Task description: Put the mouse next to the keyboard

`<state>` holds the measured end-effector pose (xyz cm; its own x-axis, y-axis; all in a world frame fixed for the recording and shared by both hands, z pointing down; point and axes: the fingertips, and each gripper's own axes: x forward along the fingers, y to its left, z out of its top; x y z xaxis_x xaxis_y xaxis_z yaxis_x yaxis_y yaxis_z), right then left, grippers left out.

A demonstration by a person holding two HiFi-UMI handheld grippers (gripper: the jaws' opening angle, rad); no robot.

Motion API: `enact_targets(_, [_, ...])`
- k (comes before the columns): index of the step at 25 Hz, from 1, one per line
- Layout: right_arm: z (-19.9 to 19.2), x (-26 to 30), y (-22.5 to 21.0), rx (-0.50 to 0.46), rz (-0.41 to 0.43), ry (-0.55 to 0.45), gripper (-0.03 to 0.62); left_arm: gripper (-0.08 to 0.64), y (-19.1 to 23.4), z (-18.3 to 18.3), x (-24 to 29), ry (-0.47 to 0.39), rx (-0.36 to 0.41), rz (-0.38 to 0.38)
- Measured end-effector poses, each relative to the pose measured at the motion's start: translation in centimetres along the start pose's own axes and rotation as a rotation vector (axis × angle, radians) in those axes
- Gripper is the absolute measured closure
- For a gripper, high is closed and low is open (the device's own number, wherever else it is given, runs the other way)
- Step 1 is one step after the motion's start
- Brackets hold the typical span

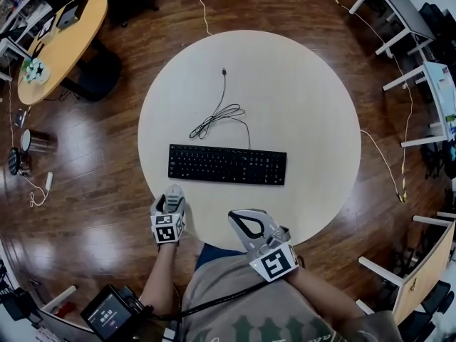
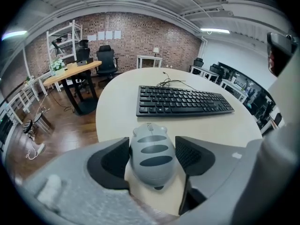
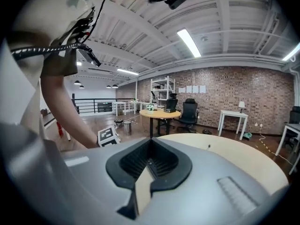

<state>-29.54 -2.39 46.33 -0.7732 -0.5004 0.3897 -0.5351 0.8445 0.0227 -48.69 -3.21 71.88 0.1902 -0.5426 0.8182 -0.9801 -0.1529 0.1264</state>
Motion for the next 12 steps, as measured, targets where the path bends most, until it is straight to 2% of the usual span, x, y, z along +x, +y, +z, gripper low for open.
enact_targets(3, [-0.3, 0.8, 1.2, 0.002, 0.043, -0.009, 0.588, 0.241, -1.0, -0.2, 0.4, 0.016, 0.029, -0.017])
enact_targets(12, [-1.1, 0.8, 1.1, 0.016, 0.014, 0.007, 0.588, 0.244, -1.3, 0.0, 0.0, -0.002, 0.03, 0.003])
